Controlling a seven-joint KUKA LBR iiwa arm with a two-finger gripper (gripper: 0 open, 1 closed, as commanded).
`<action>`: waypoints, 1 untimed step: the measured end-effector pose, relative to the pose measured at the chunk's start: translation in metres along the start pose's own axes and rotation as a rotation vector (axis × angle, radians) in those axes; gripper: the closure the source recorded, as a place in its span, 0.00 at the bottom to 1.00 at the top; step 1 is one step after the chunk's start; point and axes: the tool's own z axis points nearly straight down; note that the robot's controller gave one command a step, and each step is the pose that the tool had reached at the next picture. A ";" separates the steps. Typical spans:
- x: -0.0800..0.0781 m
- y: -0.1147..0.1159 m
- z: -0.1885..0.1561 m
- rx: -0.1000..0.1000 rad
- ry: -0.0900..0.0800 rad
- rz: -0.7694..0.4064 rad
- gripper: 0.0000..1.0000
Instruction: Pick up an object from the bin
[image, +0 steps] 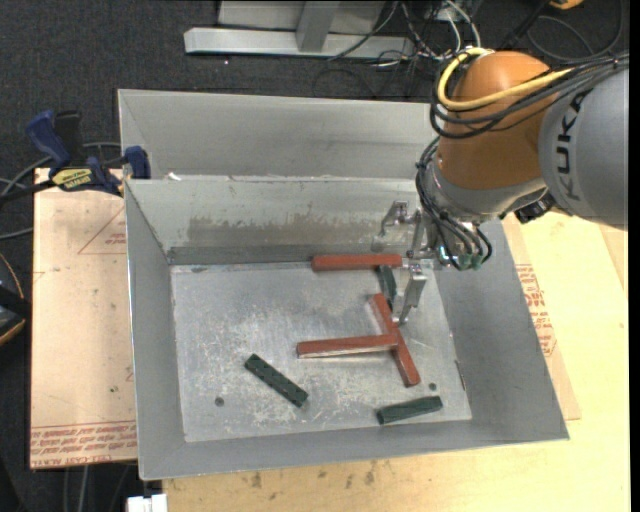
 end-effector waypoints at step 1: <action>-0.001 0.000 -0.005 0.000 -0.008 0.000 0.00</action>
Offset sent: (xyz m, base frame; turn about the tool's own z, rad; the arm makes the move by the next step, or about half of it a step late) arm -0.0423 0.0265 -0.0852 -0.0410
